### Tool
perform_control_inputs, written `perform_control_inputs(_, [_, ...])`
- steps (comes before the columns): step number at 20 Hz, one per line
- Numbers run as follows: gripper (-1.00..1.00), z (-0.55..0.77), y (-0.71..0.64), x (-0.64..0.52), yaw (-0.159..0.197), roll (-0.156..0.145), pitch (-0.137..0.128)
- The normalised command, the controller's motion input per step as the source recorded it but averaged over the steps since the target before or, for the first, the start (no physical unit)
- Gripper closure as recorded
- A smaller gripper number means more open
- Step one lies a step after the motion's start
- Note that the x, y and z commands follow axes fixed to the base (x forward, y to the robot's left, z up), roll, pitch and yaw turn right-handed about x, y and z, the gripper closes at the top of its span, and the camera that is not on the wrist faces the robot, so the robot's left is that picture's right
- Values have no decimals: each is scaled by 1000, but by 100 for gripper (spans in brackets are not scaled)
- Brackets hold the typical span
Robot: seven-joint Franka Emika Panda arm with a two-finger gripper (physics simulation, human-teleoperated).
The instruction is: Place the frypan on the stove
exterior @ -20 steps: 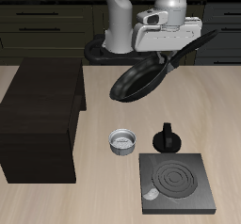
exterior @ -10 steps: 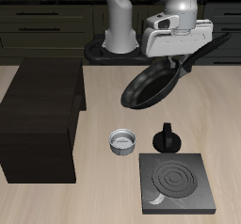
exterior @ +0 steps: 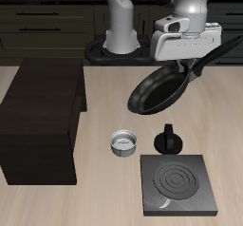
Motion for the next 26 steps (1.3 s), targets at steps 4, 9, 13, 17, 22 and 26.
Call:
perform_control_inputs(4, [100, -56, -133, 64, 9, -24, -2])
perform_control_inputs(9, [100, 22, -177, 178, 5, -49, 3])
perform_control_inputs(13, [100, 38, -13, 151, -7, -16, -6])
perform_control_inputs(17, [100, 119, -20, 297, -40, -9, -1])
perform_control_inputs(22, [100, 39, 51, 317, -103, 61, 37])
perform_control_inputs(26, [100, 81, 39, 228, -42, 31, -9])
